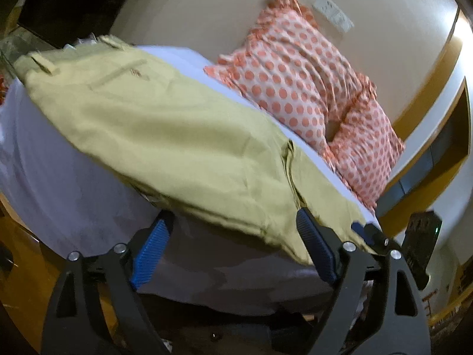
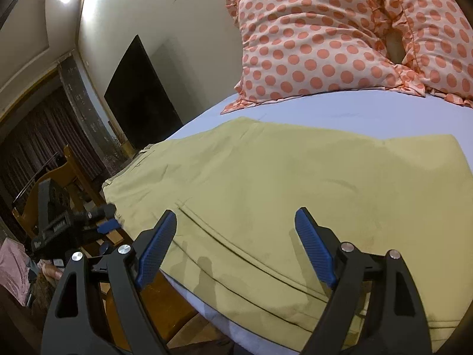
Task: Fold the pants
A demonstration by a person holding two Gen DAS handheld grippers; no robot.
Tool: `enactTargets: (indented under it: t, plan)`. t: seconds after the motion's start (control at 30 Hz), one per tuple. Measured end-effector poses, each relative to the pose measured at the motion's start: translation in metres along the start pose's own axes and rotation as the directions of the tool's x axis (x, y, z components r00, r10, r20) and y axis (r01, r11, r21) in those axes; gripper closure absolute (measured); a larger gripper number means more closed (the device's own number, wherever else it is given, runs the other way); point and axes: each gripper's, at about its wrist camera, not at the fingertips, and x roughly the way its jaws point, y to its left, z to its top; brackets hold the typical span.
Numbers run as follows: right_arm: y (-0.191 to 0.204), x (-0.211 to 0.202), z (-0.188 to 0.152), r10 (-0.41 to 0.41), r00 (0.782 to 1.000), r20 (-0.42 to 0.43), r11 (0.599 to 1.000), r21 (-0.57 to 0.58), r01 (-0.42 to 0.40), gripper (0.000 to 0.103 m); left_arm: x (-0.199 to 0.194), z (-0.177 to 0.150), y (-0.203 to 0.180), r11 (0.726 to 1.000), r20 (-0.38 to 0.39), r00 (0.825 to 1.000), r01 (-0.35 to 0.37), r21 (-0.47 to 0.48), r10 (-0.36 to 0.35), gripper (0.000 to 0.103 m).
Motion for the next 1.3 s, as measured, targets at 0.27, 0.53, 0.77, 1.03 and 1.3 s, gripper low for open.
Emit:
enactTargets:
  t: [0.27,0.53,0.77,1.03,1.3]
  plan:
    - [-0.006,0.003,-0.006,0.011,1.000,-0.013,1.000,0.029,-0.011,0.019,-0.001,0.019,0.002,0.998,0.032,0.999,0.017,-0.061,-0.015,0.014]
    - [-0.014,-0.008,-0.005,0.014,1.000,0.021,0.998,0.056,-0.015,0.019,0.004,0.067,0.064,0.942,0.109,0.994,0.037,-0.332,-0.001,0.023]
    - [-0.032,-0.031,-0.003,-0.002,0.996,0.090,0.996,0.086,-0.005,0.019,0.002,0.094,0.064,0.925,0.015,0.983,-0.165,-0.343,0.181,0.087]
    - [-0.069,-0.077,0.000,-0.109,0.973,0.202,0.985,0.157,0.077,0.019,0.023,0.119,-0.098,0.889,0.160,0.915,-0.400,0.222,0.371,0.092]
    - [-0.120,-0.154,-0.011,-0.330,0.887,0.324,0.921,0.316,0.227,0.019,0.114,-0.041,-0.278,0.521,-0.101,0.989,0.033,0.853,0.104,0.092]
